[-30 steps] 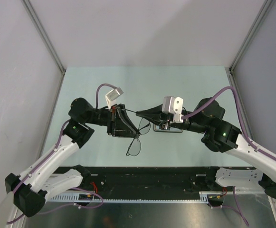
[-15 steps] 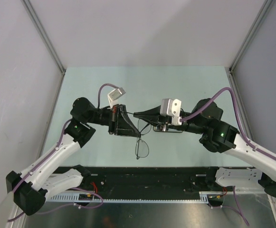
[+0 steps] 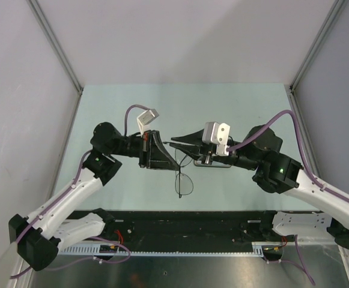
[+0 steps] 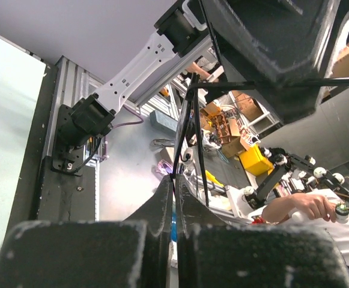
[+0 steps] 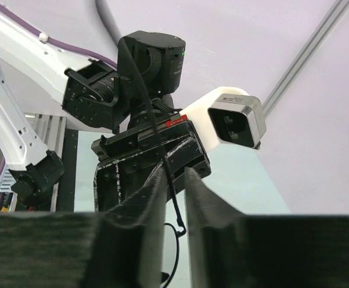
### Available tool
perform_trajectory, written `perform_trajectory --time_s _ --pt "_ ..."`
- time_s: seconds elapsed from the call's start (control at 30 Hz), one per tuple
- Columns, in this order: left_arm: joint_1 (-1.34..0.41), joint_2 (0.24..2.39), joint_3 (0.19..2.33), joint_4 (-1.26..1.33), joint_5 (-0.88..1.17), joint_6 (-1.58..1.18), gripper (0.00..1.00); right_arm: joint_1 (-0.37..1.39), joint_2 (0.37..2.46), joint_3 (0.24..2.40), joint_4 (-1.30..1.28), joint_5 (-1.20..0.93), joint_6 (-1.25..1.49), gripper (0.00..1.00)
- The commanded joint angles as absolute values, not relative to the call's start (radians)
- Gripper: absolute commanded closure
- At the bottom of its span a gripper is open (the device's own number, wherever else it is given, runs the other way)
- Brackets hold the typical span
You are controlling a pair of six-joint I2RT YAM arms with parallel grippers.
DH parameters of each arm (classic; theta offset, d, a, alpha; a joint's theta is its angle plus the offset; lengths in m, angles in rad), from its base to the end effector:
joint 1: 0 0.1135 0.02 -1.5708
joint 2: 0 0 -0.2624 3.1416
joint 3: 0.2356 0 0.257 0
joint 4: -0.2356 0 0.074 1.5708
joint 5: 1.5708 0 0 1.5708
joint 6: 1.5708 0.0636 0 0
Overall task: Organize the sunglasses
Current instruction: Pass from the right arm to the left
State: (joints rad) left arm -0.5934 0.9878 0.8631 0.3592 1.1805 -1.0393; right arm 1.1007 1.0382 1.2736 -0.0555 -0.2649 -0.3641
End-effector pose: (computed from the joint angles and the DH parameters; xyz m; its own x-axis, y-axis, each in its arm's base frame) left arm 0.1549 -0.1754 0.3838 -0.7286 0.0958 -0.6782 0.6518 -0.2071 -0.7295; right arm 0.0979 0.2295 0.4804 0.4237 0.0752 -0.9027 -0.8842 0.2507 -0.3941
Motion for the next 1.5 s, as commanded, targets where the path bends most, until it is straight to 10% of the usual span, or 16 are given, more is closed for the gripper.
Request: perform_trajectory --time_s 0.0,0.33,0.6,0.8,1.0,1.47 --pt "-0.591 0.994 0.871 0.402 1.17 -1.043 1.0 1.103 1.014 1.282 -0.041 -0.193 -0.353 0.71" --pt "-0.511 1.048 0.879 0.402 1.154 -1.031 1.0 1.101 0.963 1.281 -0.063 -0.106 -0.328 0.23" --pt "-0.448 1.104 0.925 0.402 1.149 -0.991 0.99 1.101 0.871 1.281 -0.195 -0.012 -0.313 0.14" --pt "-0.433 1.12 0.919 0.402 1.154 -0.957 1.0 1.083 0.848 1.281 -0.232 0.13 -0.244 0.38" --pt "-0.433 1.086 0.885 0.402 1.164 -0.905 1.0 1.019 0.94 1.281 -0.112 0.12 -0.121 0.95" --pt "-0.433 1.04 0.818 0.399 1.19 -0.864 1.0 0.867 1.055 1.318 0.015 -0.35 0.003 1.0"
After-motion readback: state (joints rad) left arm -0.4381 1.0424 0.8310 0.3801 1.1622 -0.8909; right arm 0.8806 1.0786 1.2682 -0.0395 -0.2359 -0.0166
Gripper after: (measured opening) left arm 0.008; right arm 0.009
